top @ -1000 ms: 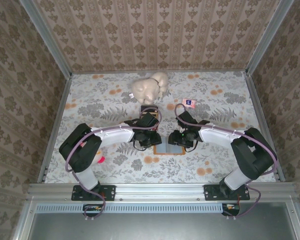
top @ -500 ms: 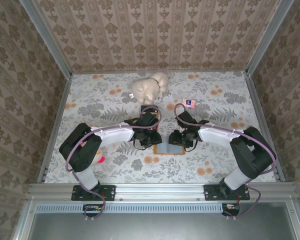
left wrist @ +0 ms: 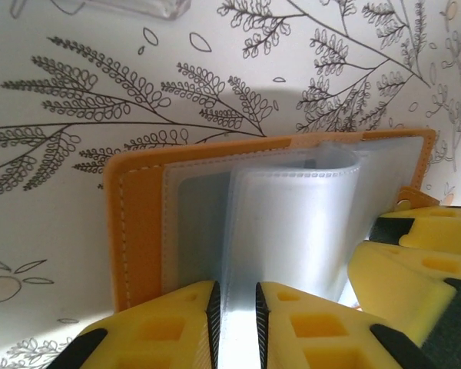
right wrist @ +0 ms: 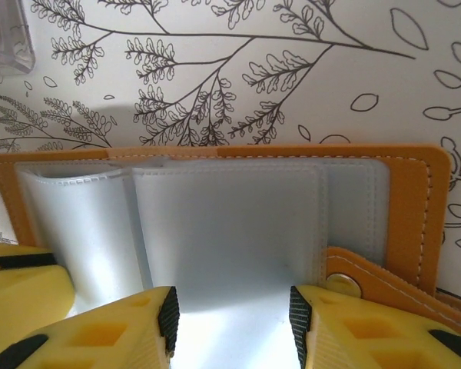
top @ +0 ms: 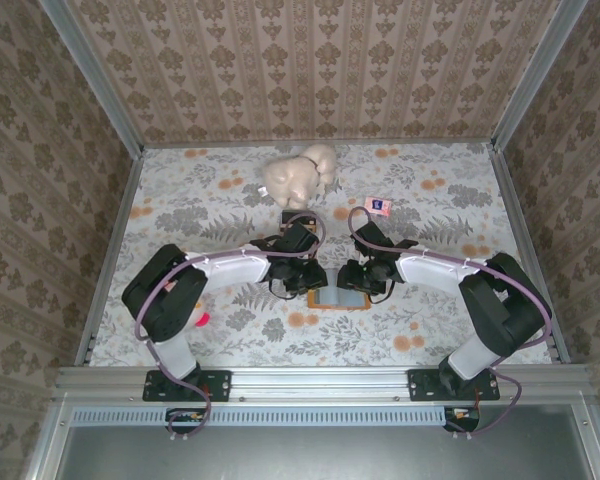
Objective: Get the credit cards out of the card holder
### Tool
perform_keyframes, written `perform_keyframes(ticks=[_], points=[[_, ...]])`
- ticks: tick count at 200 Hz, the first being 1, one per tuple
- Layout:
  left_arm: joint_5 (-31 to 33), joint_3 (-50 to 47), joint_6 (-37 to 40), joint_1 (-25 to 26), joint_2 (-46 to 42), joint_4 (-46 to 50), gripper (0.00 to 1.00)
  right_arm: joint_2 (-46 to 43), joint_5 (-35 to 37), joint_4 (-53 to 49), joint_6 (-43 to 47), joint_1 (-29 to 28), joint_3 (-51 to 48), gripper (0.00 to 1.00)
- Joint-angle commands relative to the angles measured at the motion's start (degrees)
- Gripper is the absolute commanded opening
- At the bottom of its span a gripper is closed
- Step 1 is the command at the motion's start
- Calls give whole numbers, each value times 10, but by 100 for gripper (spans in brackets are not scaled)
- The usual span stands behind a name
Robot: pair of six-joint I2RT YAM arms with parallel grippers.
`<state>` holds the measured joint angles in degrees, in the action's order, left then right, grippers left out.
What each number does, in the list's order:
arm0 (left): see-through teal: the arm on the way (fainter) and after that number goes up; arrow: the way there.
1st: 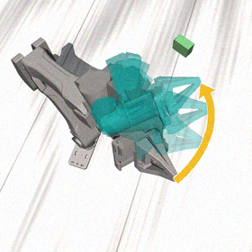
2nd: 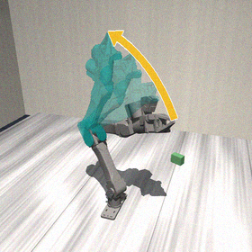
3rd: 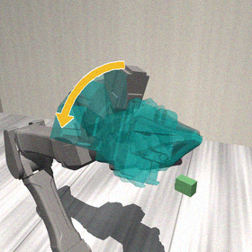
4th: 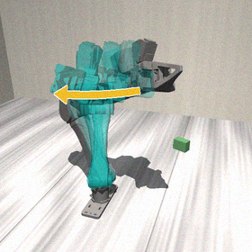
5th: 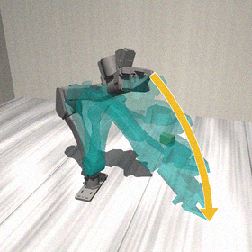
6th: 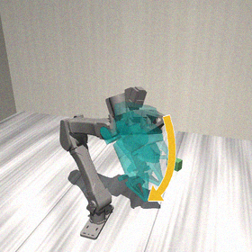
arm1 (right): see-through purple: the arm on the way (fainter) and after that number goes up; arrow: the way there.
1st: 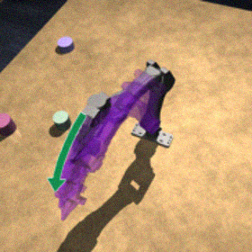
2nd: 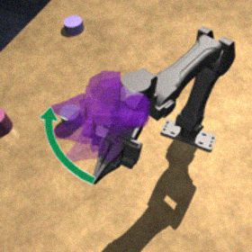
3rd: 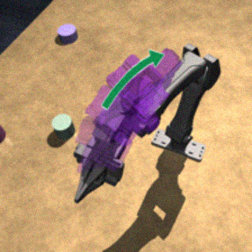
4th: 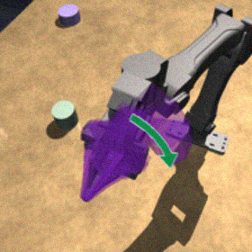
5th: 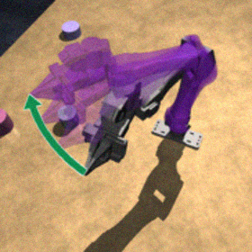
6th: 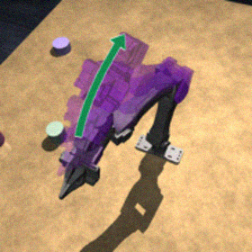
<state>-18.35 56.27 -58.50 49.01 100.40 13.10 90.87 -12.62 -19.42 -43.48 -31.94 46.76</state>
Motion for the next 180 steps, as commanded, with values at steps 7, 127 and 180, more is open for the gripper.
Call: perform_keyframes(ticks=[7,127,180], points=[[-23,16,-11,5,20,-22,23,25,6,-16,-6,-3,-15,37],[-56,35,-18,12,47,-74,23,-100,15,51,-16,-1,-81,31],[-58,32,-20,13,57,-78,17,-108,-49,84,3,-1,-101,41]])
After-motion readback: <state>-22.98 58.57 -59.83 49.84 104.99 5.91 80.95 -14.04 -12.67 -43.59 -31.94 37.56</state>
